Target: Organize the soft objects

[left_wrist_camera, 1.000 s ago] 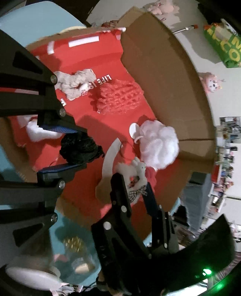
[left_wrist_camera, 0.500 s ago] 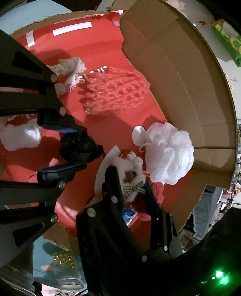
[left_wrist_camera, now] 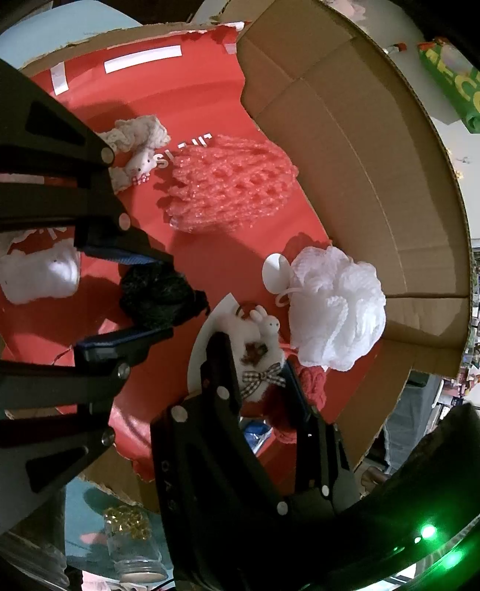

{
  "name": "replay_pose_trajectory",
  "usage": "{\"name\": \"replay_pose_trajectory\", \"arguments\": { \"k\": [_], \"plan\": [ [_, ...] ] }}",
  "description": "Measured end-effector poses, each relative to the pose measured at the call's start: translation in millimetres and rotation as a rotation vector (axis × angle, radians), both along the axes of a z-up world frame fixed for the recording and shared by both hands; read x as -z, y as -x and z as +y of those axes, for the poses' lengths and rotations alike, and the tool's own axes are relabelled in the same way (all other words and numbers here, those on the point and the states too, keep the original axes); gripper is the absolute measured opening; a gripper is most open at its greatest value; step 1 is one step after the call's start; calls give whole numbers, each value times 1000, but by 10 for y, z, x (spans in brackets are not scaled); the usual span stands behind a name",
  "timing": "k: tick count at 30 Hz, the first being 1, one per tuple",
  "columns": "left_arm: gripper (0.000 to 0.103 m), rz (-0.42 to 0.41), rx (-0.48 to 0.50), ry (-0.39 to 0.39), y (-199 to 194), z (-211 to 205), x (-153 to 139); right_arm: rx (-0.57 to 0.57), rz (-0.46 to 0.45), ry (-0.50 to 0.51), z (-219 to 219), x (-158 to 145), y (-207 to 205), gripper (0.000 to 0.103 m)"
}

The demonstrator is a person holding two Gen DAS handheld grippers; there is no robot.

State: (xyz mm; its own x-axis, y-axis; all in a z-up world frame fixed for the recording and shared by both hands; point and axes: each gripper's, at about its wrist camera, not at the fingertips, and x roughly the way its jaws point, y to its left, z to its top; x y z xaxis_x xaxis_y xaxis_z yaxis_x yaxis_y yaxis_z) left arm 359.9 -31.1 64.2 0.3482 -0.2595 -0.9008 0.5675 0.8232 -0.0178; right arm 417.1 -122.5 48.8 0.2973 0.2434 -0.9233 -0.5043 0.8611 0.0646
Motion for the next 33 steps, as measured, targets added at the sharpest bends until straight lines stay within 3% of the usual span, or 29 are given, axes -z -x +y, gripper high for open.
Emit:
{"name": "replay_pose_trajectory", "arguments": {
  "k": [4,17,19,22,27,29,33],
  "plan": [
    [36,-5,-4,1,0,-3,-9,-1,1,3,19,20,1,56],
    [66,-75,-64,46,157,158,-322,36,-8,-34,-82,-170,97,63],
    [72,-91,-83,60,214,198,-395,49,-22,-43,-136,-275,189,63],
    [78,-126,-127,68,322,212,-509,80,-42,-59,-212,-436,325,75],
    [92,-167,-188,88,587,286,-626,131,-83,-75,-360,-683,640,78],
    [95,-180,-211,97,666,273,-649,156,-91,-85,-413,-736,746,84],
    [99,-189,-278,108,815,370,-687,200,-117,-76,-457,-800,938,85]
  ]
}}
